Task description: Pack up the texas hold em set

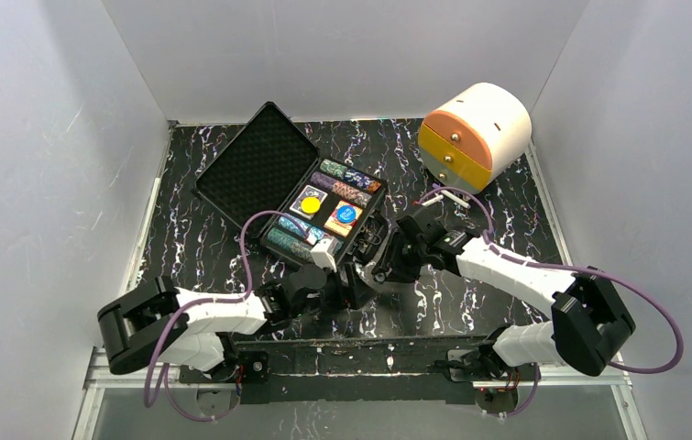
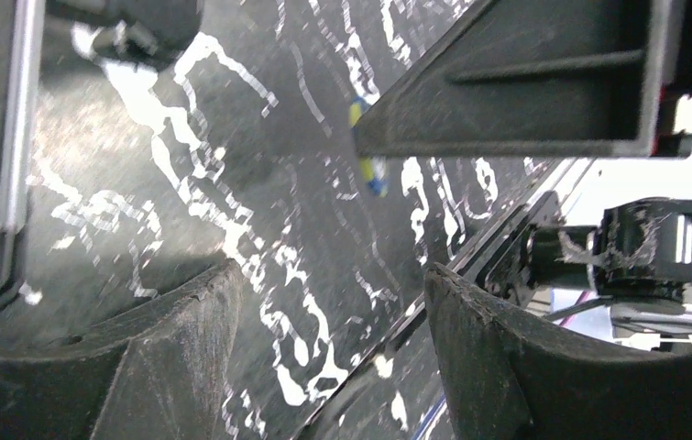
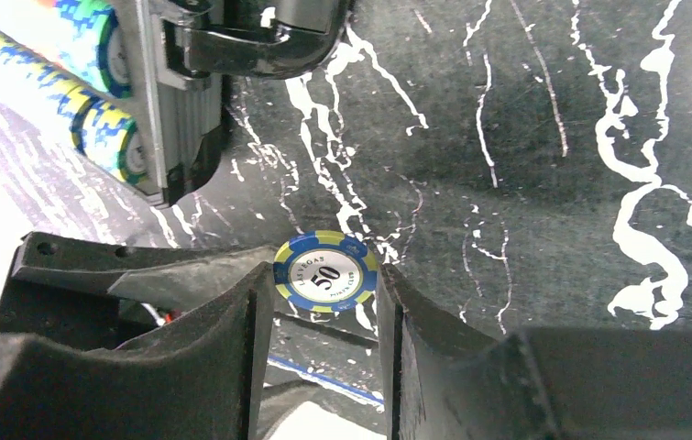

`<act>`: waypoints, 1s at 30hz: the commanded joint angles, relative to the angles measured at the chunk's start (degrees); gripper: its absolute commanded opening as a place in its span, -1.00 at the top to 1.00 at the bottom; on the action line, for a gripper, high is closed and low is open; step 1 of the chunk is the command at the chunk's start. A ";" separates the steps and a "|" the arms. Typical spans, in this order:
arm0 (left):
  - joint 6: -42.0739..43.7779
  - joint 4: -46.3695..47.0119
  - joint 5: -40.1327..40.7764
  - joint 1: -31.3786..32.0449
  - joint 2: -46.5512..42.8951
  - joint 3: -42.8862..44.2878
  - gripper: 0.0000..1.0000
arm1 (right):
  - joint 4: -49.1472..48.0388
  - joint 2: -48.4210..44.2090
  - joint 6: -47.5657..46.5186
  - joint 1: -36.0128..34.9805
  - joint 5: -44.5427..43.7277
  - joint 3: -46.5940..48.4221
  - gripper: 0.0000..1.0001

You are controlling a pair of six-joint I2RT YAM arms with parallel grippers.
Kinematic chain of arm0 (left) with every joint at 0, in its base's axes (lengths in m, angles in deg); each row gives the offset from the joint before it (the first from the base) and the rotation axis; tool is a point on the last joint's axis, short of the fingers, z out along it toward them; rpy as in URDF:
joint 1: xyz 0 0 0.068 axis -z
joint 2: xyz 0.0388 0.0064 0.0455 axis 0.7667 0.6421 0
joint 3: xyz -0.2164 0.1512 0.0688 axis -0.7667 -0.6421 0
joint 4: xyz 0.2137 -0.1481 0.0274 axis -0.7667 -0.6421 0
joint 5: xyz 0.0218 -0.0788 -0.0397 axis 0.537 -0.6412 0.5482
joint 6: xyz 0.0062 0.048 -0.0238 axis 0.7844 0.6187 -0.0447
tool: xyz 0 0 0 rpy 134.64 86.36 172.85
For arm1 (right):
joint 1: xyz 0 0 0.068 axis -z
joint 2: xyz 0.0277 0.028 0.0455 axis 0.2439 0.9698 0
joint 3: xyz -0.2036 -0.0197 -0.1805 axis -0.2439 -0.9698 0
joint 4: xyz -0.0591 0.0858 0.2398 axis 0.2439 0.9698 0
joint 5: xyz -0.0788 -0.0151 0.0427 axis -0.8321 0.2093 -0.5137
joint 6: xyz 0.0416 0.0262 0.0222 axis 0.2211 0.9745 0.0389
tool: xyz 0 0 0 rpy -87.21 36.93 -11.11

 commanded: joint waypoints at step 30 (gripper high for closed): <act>-10.81 15.83 15.67 2.34 11.36 5.55 0.68 | -6.20 -2.83 4.92 2.16 9.96 -3.02 0.00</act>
